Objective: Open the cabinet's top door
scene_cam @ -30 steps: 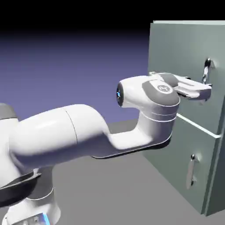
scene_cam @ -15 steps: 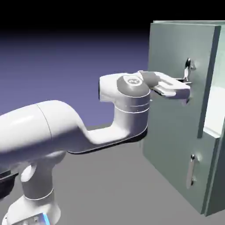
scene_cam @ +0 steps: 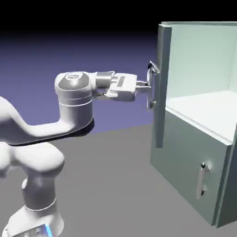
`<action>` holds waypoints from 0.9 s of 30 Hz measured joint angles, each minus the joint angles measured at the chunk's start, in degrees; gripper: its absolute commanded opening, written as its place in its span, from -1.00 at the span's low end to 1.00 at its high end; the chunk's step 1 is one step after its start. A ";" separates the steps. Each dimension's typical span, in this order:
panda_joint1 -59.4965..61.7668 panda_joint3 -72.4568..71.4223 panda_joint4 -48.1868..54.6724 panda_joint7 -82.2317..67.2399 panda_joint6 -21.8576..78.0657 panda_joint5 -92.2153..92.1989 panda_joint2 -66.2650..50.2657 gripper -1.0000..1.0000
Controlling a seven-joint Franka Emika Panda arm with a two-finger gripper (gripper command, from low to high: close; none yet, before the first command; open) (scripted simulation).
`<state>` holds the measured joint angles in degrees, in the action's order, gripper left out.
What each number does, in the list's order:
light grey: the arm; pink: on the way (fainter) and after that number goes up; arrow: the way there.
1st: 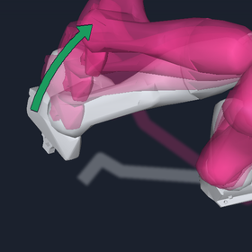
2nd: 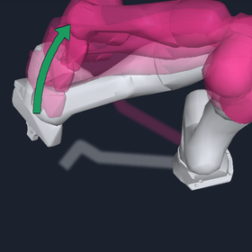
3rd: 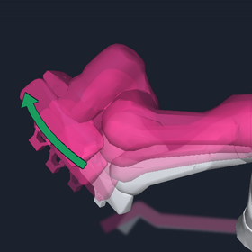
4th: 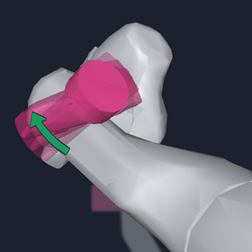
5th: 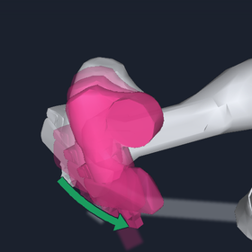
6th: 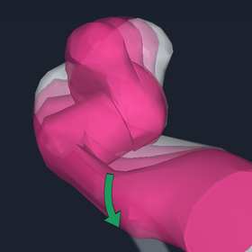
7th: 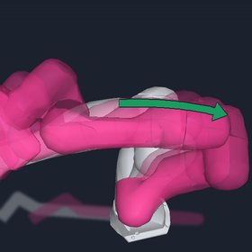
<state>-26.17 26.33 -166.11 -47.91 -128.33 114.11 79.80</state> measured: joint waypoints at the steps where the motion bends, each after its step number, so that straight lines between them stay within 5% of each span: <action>1: 0.42 -2.08 -0.79 -0.07 1.36 -1.98 0.62 -1.00; 15: 0.17 -31.14 -4.07 0.94 20.20 -29.48 2.29 -1.00; 27: 2.89 -56.06 5.08 5.69 38.23 -52.02 -9.24 -1.00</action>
<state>-23.28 -29.72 -161.03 -42.22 -90.10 62.09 70.56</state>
